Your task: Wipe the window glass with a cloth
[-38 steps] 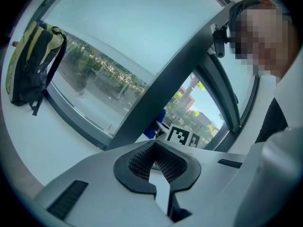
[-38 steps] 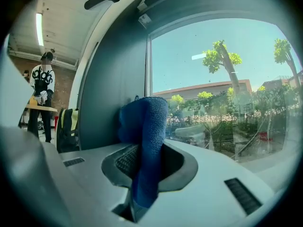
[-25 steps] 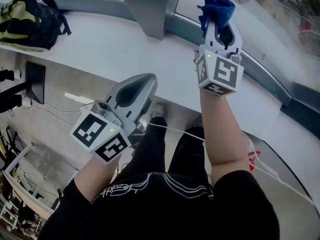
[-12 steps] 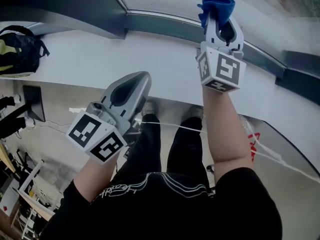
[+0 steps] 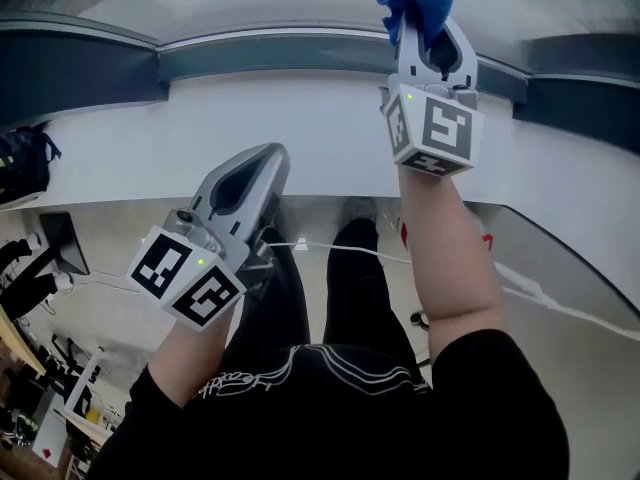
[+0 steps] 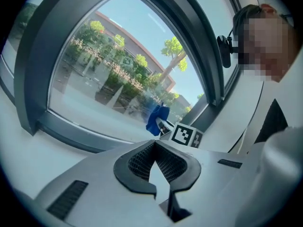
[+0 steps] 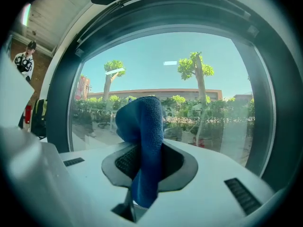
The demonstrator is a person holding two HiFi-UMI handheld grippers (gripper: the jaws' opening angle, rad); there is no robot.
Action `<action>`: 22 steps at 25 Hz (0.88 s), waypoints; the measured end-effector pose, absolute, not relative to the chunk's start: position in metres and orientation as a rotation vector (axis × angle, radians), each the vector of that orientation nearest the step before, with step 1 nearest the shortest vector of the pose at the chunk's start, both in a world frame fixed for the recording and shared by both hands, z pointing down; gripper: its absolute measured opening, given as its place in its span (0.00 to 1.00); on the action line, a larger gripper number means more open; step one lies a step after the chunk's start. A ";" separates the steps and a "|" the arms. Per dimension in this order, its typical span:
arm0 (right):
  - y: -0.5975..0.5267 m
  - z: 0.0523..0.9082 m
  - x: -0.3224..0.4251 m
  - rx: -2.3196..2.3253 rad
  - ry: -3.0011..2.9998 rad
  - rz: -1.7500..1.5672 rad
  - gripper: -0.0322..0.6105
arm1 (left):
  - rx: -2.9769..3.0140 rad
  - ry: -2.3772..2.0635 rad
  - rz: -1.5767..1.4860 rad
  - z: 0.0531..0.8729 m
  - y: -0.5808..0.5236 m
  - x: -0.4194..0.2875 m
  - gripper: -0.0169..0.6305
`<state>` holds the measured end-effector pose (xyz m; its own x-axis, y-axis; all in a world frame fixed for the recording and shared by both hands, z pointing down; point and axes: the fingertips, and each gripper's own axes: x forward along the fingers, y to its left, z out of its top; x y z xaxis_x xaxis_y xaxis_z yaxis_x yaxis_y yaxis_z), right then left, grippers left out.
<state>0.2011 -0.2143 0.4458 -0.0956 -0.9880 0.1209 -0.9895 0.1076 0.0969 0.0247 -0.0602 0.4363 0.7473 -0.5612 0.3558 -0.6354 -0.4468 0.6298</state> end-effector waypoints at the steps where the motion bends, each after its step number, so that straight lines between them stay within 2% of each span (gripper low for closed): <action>1: -0.212 0.447 0.215 2.011 -2.206 0.016 0.15 | 2.160 -0.885 0.124 0.438 -0.060 0.037 0.04; 12: -0.196 0.458 0.361 2.102 -2.112 0.034 0.15 | 2.199 -0.789 0.162 0.442 -0.063 0.169 0.04; 22: -0.184 0.474 0.467 2.224 -1.995 0.058 0.15 | 2.221 -0.746 0.203 0.453 -0.065 0.240 0.04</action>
<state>0.4672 -0.1837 0.4740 0.1132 -0.9849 0.1309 -0.9909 -0.1023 0.0877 0.2401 -0.0647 0.4528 0.8159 -0.4491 0.3642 -0.5716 -0.5321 0.6246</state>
